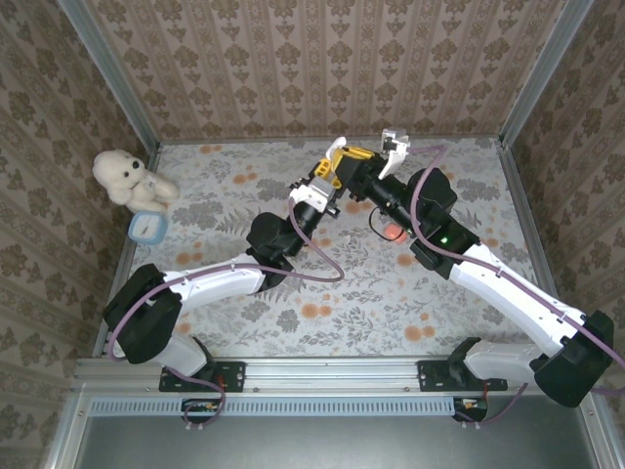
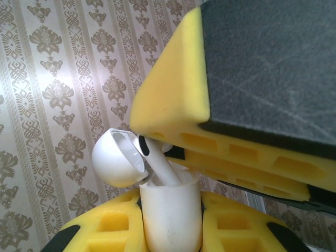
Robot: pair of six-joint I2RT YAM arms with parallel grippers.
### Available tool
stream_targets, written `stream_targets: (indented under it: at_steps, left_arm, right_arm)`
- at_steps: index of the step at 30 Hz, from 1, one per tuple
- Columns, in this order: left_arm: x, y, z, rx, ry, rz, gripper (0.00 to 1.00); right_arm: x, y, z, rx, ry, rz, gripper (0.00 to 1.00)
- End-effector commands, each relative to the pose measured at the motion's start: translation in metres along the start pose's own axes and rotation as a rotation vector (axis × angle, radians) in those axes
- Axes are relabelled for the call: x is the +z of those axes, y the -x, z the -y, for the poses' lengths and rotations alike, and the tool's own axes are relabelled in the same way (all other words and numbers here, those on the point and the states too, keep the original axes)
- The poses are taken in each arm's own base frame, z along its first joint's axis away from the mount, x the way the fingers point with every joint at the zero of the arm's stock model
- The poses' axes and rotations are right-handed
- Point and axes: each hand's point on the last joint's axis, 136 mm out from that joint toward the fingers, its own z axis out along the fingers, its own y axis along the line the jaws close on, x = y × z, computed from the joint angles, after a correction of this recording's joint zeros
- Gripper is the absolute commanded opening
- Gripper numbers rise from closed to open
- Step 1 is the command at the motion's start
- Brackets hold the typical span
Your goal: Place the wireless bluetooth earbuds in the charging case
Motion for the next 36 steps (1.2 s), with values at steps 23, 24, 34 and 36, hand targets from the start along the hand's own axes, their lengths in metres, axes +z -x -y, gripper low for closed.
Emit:
stream_targets:
  at_steps: [23,24,34,36]
  left_arm:
    - [-0.006,0.045,0.015,-0.077,-0.093,0.131,0.00]
    - [-0.007,0.044,0.015,-0.079,-0.095,0.129,0.00]
    - [-0.012,0.041,0.016,-0.105,-0.103,0.117,0.00]
    - [-0.013,0.042,0.017,-0.108,-0.106,0.116,0.00]
  right_arm:
    - [0.002,-0.040,0.036,0.085,-0.123,-0.125,0.42]
    - [0.002,-0.038,0.036,0.094,-0.128,-0.121,0.43]
    - [0.002,-0.030,0.045,0.200,-0.176,-0.091,0.48]
    - [0.002,-0.031,0.047,0.210,-0.183,-0.089,0.49]
